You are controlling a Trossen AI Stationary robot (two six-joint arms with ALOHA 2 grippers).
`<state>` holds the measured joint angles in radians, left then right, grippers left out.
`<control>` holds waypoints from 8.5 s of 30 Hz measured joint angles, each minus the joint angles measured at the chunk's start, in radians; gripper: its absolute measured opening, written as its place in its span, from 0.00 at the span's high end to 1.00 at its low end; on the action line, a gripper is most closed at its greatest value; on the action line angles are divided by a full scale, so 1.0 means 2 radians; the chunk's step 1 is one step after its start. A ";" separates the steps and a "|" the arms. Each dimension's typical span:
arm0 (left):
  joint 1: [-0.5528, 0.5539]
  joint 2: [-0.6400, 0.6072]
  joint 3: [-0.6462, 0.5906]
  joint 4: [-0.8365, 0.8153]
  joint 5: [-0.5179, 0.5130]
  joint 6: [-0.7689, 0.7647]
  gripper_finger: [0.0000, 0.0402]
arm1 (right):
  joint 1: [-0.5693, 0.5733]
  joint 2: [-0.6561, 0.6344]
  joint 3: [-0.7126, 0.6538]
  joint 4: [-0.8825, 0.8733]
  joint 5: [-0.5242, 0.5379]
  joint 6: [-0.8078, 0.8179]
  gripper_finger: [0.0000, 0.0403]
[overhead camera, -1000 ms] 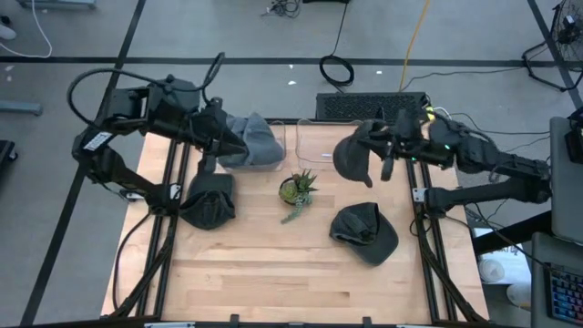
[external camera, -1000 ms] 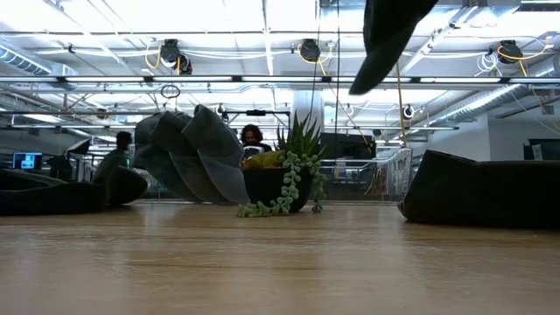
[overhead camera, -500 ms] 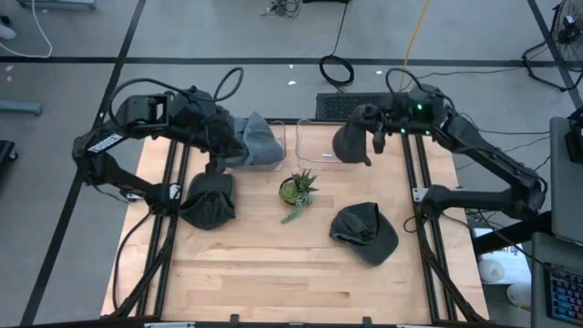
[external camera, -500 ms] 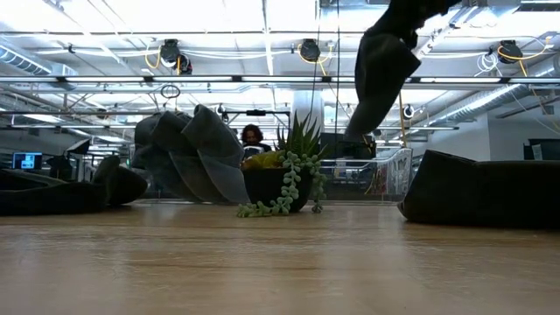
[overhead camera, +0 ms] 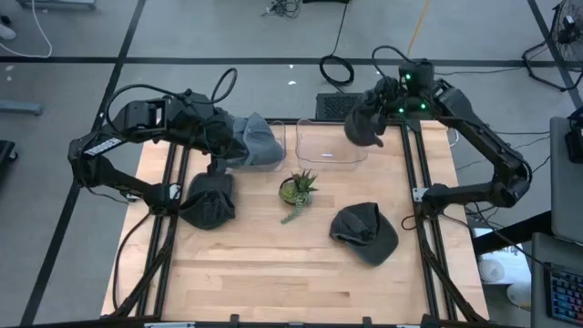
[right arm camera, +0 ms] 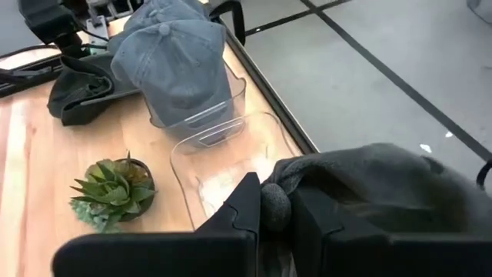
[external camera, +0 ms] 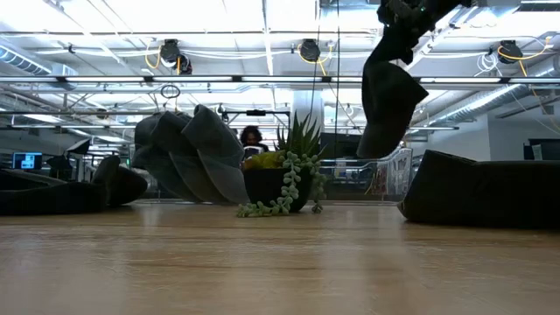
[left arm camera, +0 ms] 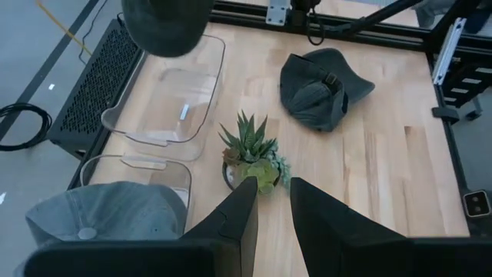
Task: Pick & Place hat
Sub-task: Put the middle black cap into the right transparent bin, then put the right black cap into the right transparent bin
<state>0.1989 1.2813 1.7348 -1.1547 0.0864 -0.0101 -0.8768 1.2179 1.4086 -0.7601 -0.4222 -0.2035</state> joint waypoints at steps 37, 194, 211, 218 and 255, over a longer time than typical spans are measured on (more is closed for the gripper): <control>0.002 -0.001 0.000 -0.001 0.027 0.006 0.79 | -0.011 0.007 -0.115 0.125 -0.029 0.102 0.94; 0.002 0.002 0.001 -0.072 -0.030 -0.064 0.79 | 0.803 0.373 -0.034 -0.222 0.343 0.856 0.29; 0.002 0.002 0.001 -0.071 -0.030 -0.060 0.79 | 0.796 0.346 -0.044 -0.221 0.357 0.825 0.99; 0.002 0.002 0.001 -0.071 -0.030 -0.062 0.79 | 0.791 0.254 -0.043 -0.230 0.404 0.798 1.00; 0.002 0.000 0.001 -0.005 -0.031 -0.106 0.79 | 0.544 0.025 -0.043 0.182 0.668 0.129 1.00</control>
<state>0.2031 1.2805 1.7359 -1.1642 0.0246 -0.2217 0.2102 1.2675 1.3220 -0.3960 0.9138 0.0536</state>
